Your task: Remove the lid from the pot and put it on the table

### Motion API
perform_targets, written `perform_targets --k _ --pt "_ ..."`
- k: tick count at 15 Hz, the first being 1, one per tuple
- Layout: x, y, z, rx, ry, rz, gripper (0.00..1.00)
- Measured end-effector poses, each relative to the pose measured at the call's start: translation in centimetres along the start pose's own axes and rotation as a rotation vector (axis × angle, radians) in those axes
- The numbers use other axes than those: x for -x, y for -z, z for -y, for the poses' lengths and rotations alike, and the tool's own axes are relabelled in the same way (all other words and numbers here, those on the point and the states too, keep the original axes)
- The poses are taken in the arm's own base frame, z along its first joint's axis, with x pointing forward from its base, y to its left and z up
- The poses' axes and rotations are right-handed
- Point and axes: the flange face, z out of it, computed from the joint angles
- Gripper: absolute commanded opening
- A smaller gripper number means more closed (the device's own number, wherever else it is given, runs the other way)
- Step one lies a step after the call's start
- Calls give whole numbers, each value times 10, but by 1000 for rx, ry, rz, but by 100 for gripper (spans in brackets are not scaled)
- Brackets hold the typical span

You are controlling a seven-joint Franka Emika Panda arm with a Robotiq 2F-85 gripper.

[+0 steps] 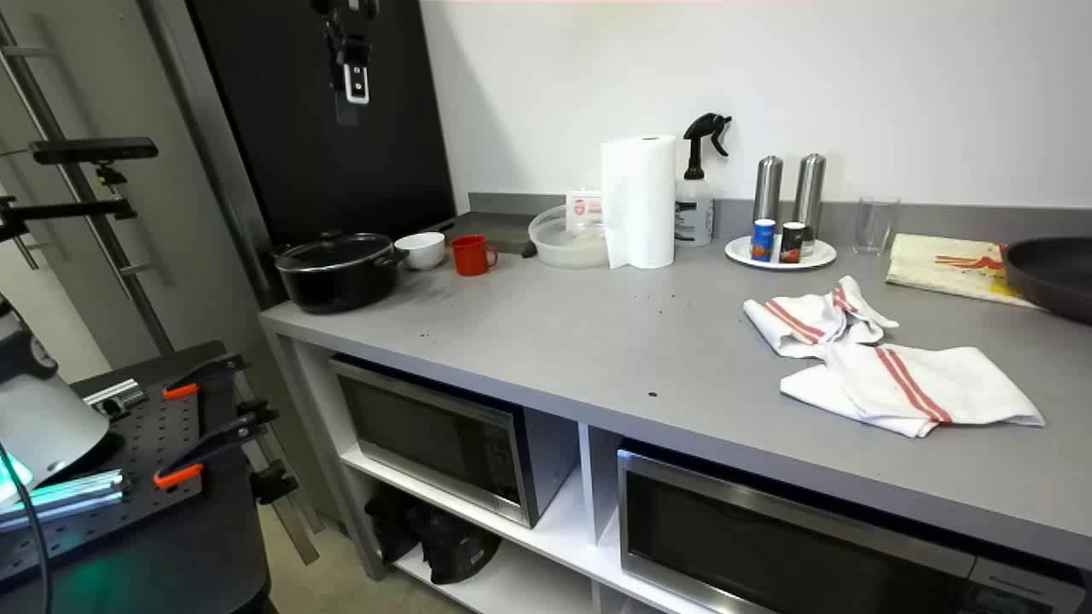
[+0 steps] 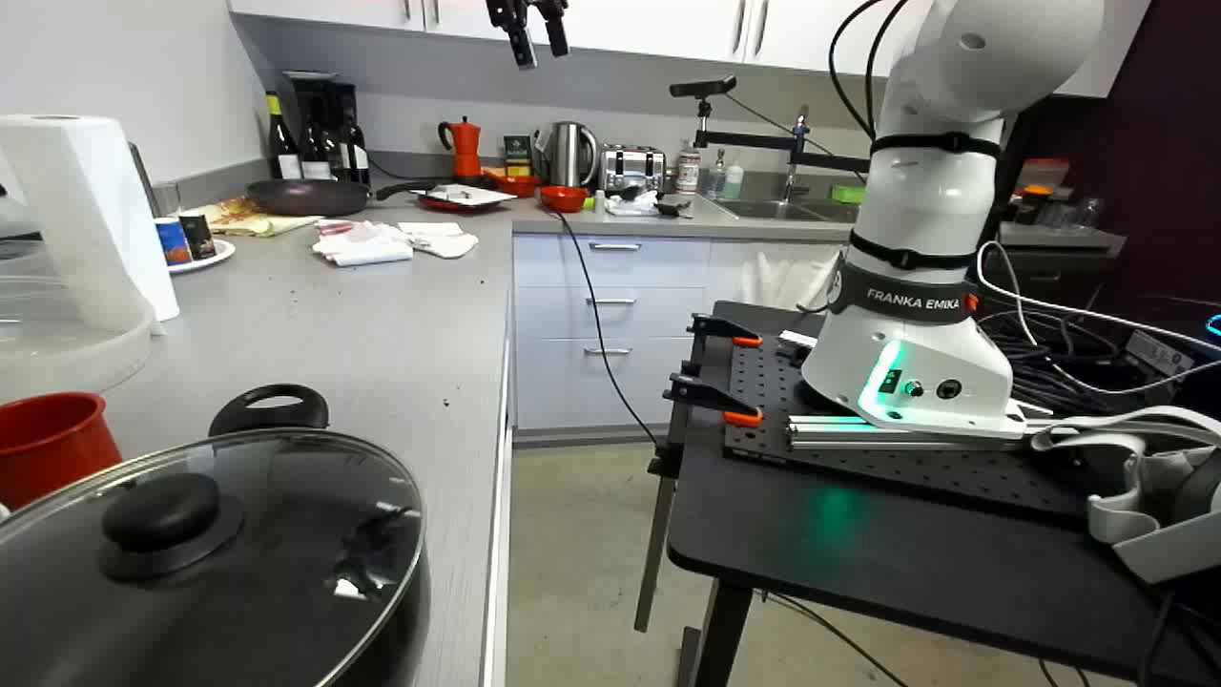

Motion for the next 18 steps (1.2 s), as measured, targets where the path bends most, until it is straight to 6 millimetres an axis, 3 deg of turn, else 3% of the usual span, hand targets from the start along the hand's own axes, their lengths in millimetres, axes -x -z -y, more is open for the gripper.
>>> perform_targets --k 15,18 --pt "0 -1 -1 -3 -1 3 100" --pt "-8 -8 -1 -8 11 -1 100"
